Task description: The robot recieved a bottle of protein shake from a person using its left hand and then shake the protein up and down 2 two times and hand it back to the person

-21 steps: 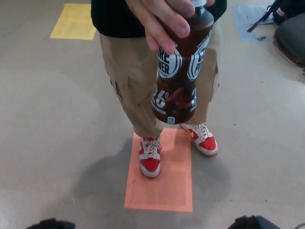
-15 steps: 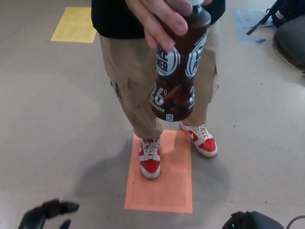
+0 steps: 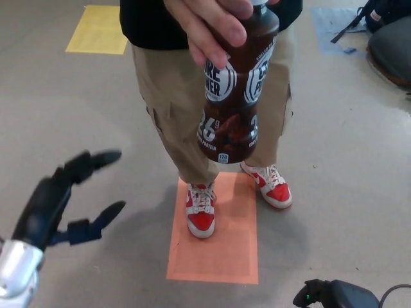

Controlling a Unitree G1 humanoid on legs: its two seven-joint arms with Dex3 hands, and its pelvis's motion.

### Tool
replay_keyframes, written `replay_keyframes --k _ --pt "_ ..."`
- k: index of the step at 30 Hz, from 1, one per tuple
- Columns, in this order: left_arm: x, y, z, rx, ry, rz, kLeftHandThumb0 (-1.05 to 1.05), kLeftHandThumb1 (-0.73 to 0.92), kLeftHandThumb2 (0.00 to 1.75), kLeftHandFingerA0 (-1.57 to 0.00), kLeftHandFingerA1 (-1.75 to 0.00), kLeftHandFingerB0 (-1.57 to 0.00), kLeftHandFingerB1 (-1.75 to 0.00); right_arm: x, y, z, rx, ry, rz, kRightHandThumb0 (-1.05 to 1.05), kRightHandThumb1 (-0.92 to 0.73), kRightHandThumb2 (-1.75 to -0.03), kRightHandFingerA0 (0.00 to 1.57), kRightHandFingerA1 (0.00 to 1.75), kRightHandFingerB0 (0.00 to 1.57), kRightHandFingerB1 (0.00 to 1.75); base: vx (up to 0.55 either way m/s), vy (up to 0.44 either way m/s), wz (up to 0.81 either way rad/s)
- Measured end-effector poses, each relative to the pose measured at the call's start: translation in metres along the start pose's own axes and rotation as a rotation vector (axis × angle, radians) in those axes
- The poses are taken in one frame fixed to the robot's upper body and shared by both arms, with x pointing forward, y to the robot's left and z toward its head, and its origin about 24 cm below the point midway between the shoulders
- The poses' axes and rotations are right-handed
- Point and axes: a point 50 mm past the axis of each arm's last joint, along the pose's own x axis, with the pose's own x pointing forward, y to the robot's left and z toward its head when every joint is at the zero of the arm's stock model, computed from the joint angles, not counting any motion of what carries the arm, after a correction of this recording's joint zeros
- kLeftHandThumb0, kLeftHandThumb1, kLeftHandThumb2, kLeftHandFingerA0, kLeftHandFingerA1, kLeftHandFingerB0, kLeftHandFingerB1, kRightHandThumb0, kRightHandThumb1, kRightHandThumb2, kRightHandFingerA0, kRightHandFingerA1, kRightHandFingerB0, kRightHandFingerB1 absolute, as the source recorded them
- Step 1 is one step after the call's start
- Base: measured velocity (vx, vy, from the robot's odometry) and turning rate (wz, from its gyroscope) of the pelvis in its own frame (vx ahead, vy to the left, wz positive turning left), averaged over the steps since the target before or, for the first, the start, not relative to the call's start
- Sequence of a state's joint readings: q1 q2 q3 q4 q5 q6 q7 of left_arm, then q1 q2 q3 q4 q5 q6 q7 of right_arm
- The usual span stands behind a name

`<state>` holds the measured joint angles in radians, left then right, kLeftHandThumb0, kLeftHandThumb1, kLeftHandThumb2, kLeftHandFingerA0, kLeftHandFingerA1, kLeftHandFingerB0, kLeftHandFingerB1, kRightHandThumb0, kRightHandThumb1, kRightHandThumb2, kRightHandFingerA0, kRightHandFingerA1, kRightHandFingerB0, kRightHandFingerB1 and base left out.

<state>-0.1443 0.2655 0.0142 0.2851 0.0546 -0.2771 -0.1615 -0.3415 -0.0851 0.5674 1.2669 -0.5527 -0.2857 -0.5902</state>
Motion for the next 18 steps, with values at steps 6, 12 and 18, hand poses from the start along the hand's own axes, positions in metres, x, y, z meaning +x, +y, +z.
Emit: replay_keyframes --k 6,12,18 --pt "0.008 0.007 0.024 -0.029 -0.061 -0.047 -0.74 0.47 0.87 0.0 -0.23 0.0 -0.13 0.001 -0.001 0.002 0.005 -0.008 -0.008 -0.42 -0.74 -0.76 0.96 0.9 0.81 0.52 0.0 0.0 0.0" --pt "0.014 0.014 0.045 -0.064 -0.097 -0.104 -0.81 0.55 0.92 0.0 -0.15 0.0 -0.07 0.002 -0.002 0.003 0.006 -0.015 -0.017 -0.37 -0.69 -0.75 0.99 0.96 0.83 0.52 0.0 0.0 0.0" --pt "0.02 0.02 0.063 -0.089 -0.115 -0.16 -0.83 0.53 0.9 0.0 -0.12 0.0 -0.04 0.002 -0.002 0.004 0.006 -0.018 -0.021 -0.39 -0.7 -0.71 0.98 0.81 0.83 0.51 0.0 0.0 0.0"
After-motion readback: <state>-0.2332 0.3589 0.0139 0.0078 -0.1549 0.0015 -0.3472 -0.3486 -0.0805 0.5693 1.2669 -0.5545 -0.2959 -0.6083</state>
